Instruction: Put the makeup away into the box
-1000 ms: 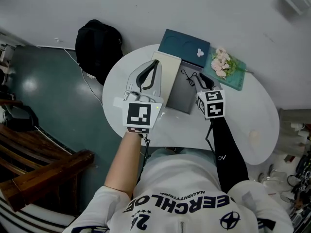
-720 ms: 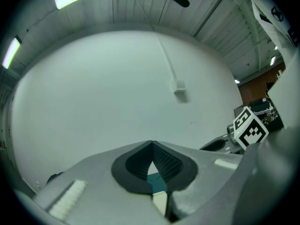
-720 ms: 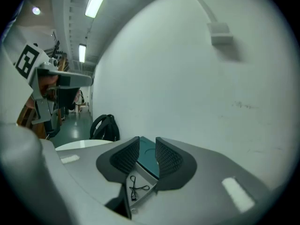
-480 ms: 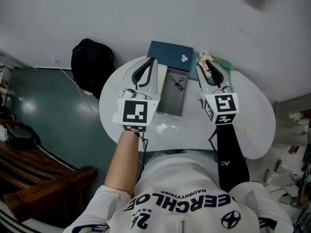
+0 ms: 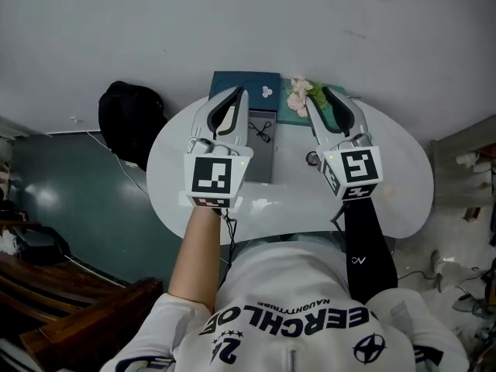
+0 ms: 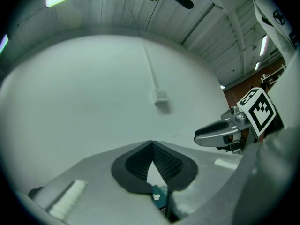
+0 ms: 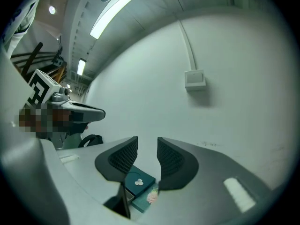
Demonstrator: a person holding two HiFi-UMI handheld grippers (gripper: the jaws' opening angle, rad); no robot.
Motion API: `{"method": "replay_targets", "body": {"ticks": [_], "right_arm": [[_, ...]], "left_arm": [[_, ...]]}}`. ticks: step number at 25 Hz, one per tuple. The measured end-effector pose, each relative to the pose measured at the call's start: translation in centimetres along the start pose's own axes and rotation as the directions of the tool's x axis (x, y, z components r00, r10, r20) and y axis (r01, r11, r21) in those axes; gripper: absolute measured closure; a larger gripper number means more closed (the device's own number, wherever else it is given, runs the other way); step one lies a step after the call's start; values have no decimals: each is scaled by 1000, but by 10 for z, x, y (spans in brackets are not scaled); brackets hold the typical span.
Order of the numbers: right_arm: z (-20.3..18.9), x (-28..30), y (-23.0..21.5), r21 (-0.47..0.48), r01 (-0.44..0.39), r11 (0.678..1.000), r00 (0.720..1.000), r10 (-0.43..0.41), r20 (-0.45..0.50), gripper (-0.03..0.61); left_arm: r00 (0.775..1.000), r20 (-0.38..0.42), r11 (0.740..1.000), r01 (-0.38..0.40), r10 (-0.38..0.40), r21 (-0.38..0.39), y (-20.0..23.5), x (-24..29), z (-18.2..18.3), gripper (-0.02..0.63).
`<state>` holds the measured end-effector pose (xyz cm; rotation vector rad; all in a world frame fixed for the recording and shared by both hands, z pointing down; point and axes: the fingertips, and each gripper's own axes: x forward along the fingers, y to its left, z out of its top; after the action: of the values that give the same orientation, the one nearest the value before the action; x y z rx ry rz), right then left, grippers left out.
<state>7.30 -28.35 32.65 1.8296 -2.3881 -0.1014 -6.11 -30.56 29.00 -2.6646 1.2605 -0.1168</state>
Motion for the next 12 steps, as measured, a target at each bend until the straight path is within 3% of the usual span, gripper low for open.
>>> {"method": "replay_targets", "body": {"ticks": [12], "right_arm": [[-19,-55,-78,3,158,988,986,-157,-50,417]], "left_arm": [[989,42,989,143,-142,-29,-75,55,7,612]]}}
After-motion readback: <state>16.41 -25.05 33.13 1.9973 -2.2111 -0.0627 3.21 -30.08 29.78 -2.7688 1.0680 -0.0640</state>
